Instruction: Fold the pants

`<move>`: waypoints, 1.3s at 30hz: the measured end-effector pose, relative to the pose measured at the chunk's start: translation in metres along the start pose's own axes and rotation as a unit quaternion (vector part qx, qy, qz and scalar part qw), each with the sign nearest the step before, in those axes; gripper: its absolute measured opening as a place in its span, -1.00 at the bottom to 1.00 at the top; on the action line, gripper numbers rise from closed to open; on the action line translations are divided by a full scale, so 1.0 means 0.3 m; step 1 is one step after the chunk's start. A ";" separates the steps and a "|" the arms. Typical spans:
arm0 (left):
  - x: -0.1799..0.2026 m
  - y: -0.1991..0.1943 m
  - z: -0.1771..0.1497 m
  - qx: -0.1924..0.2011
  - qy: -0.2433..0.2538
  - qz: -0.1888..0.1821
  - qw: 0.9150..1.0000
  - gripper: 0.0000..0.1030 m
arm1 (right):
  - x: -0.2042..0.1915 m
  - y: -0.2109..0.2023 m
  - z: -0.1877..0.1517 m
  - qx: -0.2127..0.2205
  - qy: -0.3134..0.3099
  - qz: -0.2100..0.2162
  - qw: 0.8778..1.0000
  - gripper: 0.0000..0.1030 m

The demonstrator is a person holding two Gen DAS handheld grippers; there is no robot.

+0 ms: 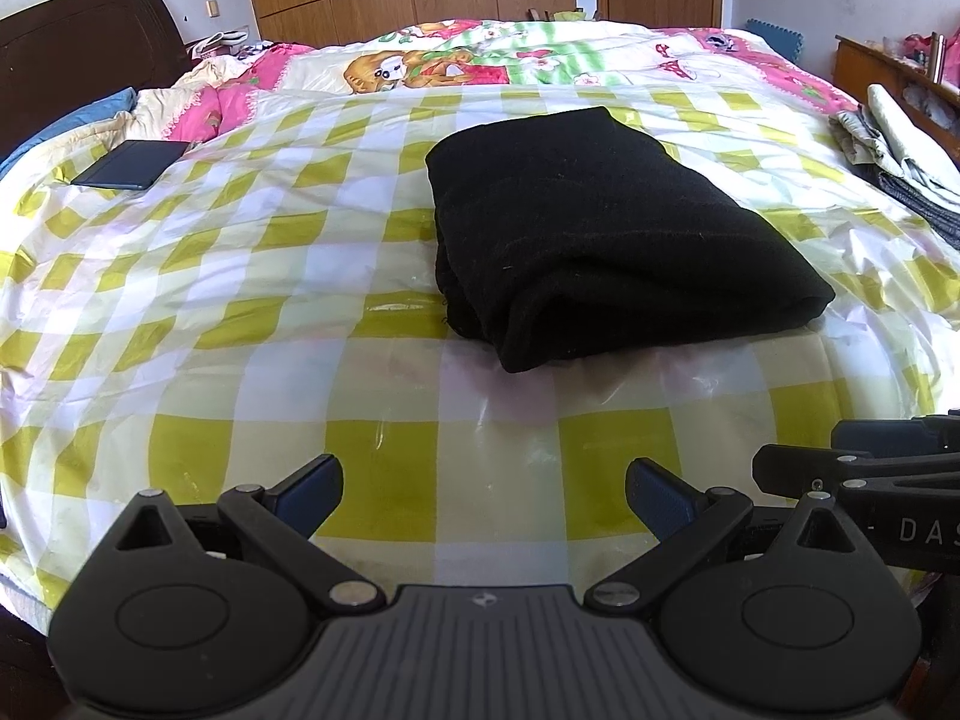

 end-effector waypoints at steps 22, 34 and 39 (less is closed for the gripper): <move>0.028 -0.024 -0.008 0.016 0.017 0.039 0.999 1.00 | 0.002 0.002 -0.003 -0.001 0.001 0.000 1.000 0.14; 0.029 -0.014 -0.018 0.011 0.014 0.039 0.999 1.00 | -0.002 0.012 -0.011 -0.008 -0.002 -0.009 1.000 0.14; 0.029 -0.011 -0.018 0.010 0.014 0.040 0.999 1.00 | -0.002 0.014 -0.011 -0.008 -0.002 -0.010 1.000 0.14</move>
Point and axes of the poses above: each gripper's, at about its wrist camera, not at the fingertips, and y roughly the way its jaws point, x to its right, z to its top, the point moved 2 cm from there along y, roughly the way its jaws point, and after that the axes turned 6 degrees about -x, right-handed, at the moved point
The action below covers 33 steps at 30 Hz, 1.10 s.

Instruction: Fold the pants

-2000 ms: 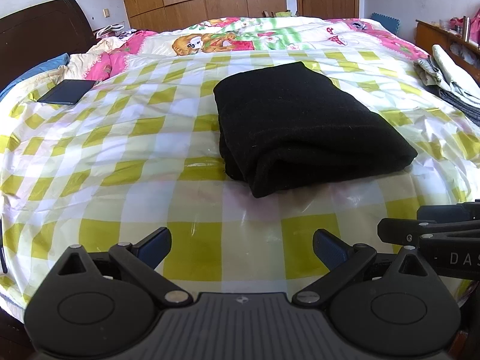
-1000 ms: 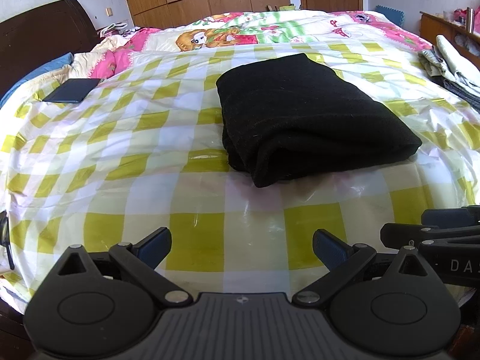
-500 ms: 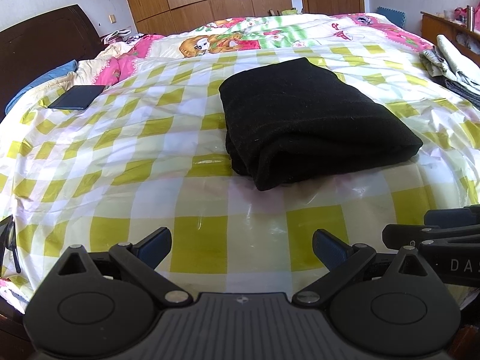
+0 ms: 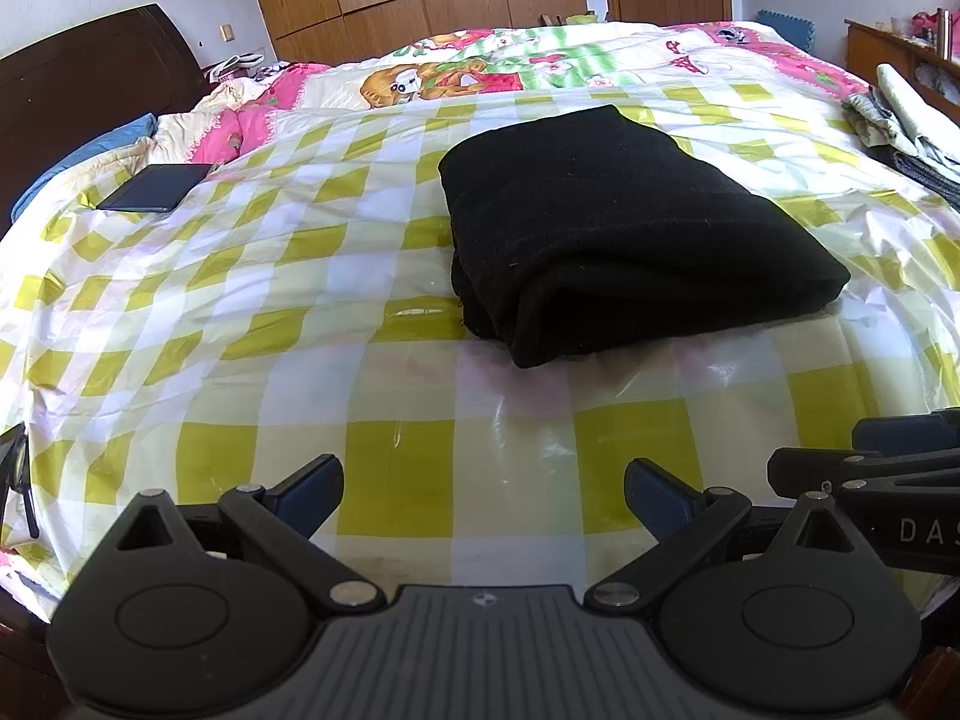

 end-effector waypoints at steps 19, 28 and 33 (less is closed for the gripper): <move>0.001 -0.002 -0.005 0.009 0.005 0.004 1.000 1.00 | 0.003 0.006 -0.003 0.000 0.001 0.002 1.000 0.14; -0.001 -0.002 -0.005 0.010 0.005 0.004 1.000 1.00 | 0.003 0.007 -0.003 -0.001 0.002 0.002 1.000 0.14; -0.003 -0.001 -0.004 0.005 0.001 -0.001 1.000 1.00 | 0.002 0.006 -0.003 0.000 0.001 0.002 1.000 0.14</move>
Point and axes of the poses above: each gripper's, at about its wrist camera, not at the fingertips, and y roughly the way its jaws point, x to its right, z to its top, the point moved 2 cm from there along y, roughly the way its jaws point, and after that the axes turned 6 degrees about -x, right-handed, at the moved point
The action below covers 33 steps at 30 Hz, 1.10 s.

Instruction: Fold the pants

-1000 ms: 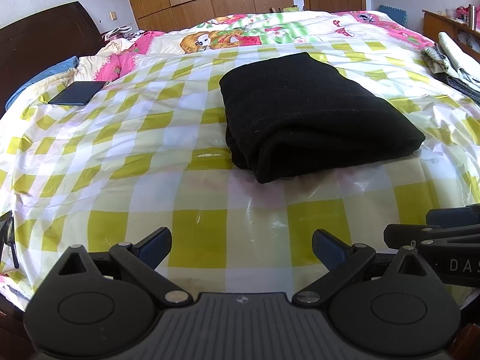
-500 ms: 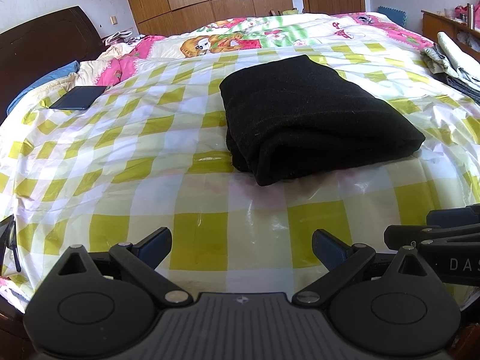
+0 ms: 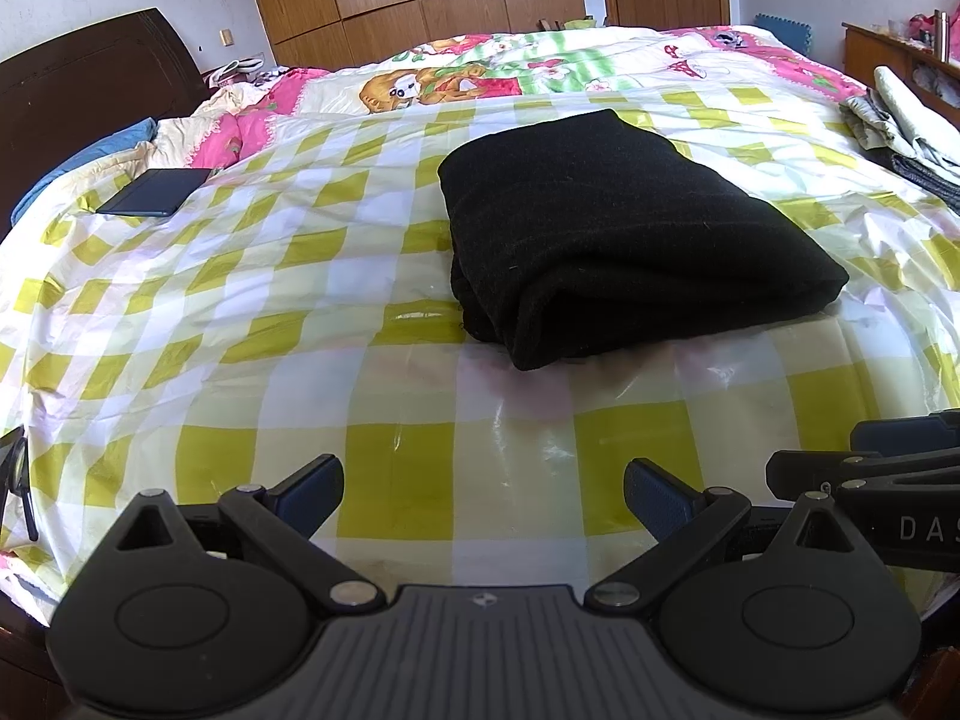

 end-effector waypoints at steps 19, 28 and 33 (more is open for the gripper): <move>-0.003 0.006 -0.002 -0.003 -0.003 -0.006 1.000 1.00 | -0.004 0.000 0.000 -0.001 0.000 0.000 1.000 0.14; -0.005 0.006 -0.003 -0.004 -0.004 -0.007 1.000 1.00 | -0.005 0.000 0.000 -0.001 0.000 0.000 1.000 0.14; -0.009 0.009 -0.005 -0.005 -0.005 -0.007 1.000 1.00 | -0.004 -0.001 0.000 -0.001 -0.001 0.000 1.000 0.14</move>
Point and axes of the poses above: each gripper's, at about its wrist camera, not at the fingertips, and y roughly the way its jaws point, x to its right, z to its top, the point moved 2 cm from there along y, roughly the way its jaws point, and after that the axes turned 6 degrees about -x, right-handed, at the moved point
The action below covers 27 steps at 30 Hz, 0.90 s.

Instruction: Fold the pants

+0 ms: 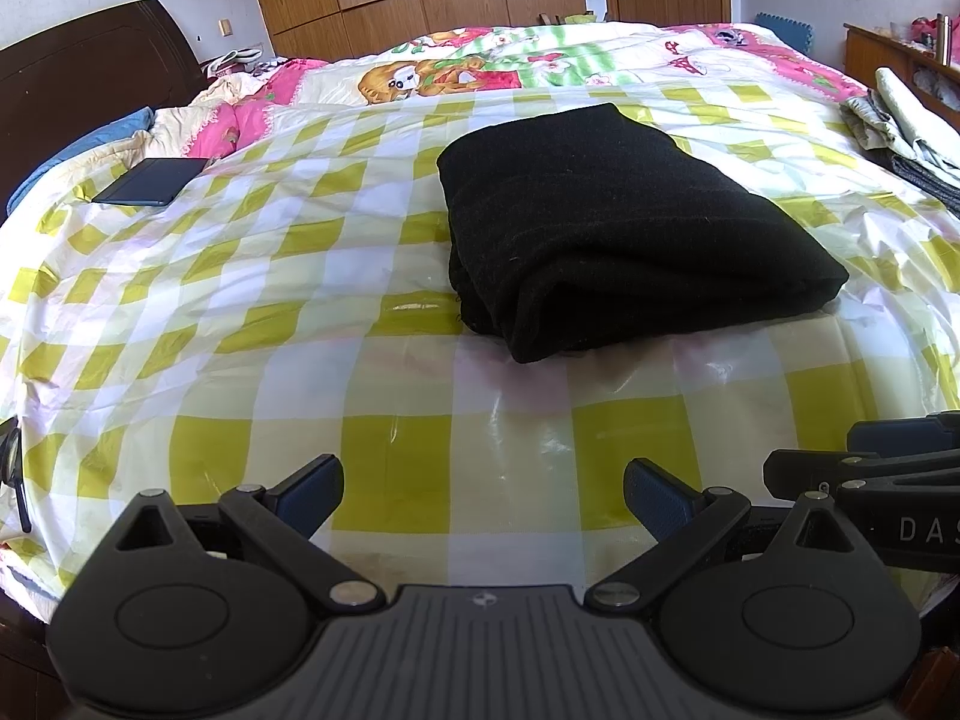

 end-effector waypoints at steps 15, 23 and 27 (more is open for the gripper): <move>0.002 -0.003 0.000 0.001 0.001 0.000 1.000 1.00 | 0.001 0.000 0.002 0.000 0.000 0.000 1.000 0.14; -0.001 -0.002 0.001 -0.004 -0.002 -0.001 1.000 1.00 | 0.002 0.004 0.001 -0.001 -0.001 0.002 1.000 0.14; 0.001 -0.001 0.003 -0.002 0.001 0.002 1.000 1.00 | 0.003 0.004 0.001 -0.001 -0.001 0.002 1.000 0.14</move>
Point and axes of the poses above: each gripper's, at about its wrist camera, not at the fingertips, and y roughly the way its jaws point, x to its right, z to its top, the point moved 2 cm from there along y, roughly the way its jaws point, and after that the axes turned 6 degrees about -x, right-handed, at the moved point
